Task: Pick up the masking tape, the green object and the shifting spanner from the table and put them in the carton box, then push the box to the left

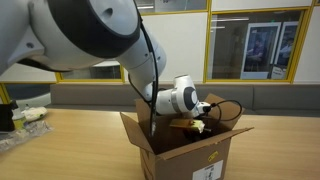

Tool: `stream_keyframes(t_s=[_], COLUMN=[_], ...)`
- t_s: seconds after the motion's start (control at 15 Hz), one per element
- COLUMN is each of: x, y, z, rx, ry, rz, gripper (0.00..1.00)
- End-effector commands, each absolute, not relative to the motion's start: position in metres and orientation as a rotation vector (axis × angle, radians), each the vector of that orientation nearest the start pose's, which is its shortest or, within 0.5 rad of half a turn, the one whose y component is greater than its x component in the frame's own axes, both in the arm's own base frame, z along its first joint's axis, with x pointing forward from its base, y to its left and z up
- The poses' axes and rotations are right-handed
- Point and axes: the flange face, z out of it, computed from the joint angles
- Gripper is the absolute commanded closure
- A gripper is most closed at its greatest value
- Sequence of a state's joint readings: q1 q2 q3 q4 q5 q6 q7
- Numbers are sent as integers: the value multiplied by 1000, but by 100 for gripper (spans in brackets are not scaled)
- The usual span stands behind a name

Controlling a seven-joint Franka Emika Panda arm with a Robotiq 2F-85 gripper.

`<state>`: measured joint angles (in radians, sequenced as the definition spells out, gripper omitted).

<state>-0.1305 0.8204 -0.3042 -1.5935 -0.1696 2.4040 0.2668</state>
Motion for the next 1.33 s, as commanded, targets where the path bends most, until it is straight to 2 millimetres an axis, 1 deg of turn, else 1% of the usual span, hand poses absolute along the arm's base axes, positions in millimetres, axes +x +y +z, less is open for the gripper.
stream_keyframes(t_s=[0.0, 0.07, 0.27, 0.4, 0.6, 0.8, 1.0, 1.13, 1.27], x=[659, 662, 672, 673, 673, 668, 658, 649, 639], y=[-243, -232, -204, -190, -169, -144, -116, -92, -68], z=[223, 238, 286, 320, 372, 416, 451, 468, 479], rx=[-3433, -3445, -3480, -3500, -3499, -3486, -3422, -3355, -3280], ry=[770, 745, 683, 652, 610, 534, 414, 293, 168], rz=[-128, -171, -302, -367, -466, -537, -574, -604, -605], gripper=[2, 0, 0, 0, 0, 0, 0, 0, 0])
